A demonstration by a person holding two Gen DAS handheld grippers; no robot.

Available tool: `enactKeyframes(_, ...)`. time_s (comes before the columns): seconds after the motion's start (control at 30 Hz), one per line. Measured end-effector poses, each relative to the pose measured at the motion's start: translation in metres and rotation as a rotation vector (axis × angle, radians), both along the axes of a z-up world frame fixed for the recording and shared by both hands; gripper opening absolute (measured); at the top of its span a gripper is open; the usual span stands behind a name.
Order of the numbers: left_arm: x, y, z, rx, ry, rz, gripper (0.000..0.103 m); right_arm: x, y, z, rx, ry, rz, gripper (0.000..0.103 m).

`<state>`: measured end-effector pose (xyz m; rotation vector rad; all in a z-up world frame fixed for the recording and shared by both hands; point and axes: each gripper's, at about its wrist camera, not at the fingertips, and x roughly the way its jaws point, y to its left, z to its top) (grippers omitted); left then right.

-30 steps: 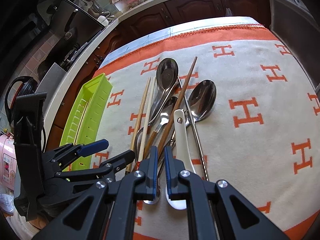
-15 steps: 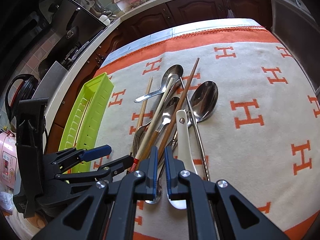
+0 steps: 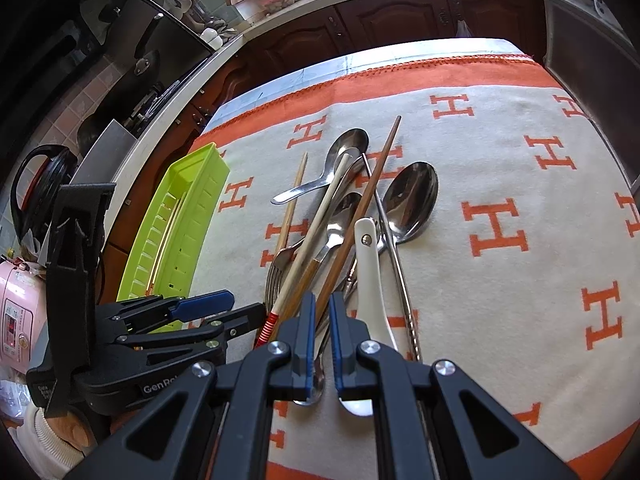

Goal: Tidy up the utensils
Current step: 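Grasp the plain wooden chopstick with the left gripper and lift it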

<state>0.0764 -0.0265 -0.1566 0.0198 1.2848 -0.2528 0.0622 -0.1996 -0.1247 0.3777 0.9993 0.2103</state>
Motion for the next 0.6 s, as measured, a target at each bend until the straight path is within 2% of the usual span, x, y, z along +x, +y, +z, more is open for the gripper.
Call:
enactKeyframes(0.17,0.003,-0.017,-0.003,0.088,-0.067,-0.035,0.04,0.001,0.0,-0.002,-0.001,0.008,0.0,0.007)
enactKeyframes(0.3,0.005,-0.019,-0.003,0.095,-0.093,-0.036,0.04,0.001,0.001,-0.002,-0.005,0.008,0.001,0.007)
enactKeyframes(0.37,0.005,-0.019,-0.003,0.103,-0.11,-0.034,0.029,0.002,0.002,-0.003,-0.006,0.01,0.004,0.007)
enactKeyframes(0.4,0.006,-0.016,-0.002,0.097,-0.117,-0.028,0.008,0.003,0.003,-0.004,-0.005,0.013,0.004,0.007)
enactKeyframes(0.43,0.006,-0.011,-0.001,0.077,-0.11,-0.017,0.005,0.004,0.003,-0.004,-0.001,0.017,0.006,0.007)
enactKeyframes(0.6,0.008,0.009,0.0,-0.014,-0.083,0.039,0.004,0.02,0.01,-0.007,0.042,0.027,0.018,0.008)
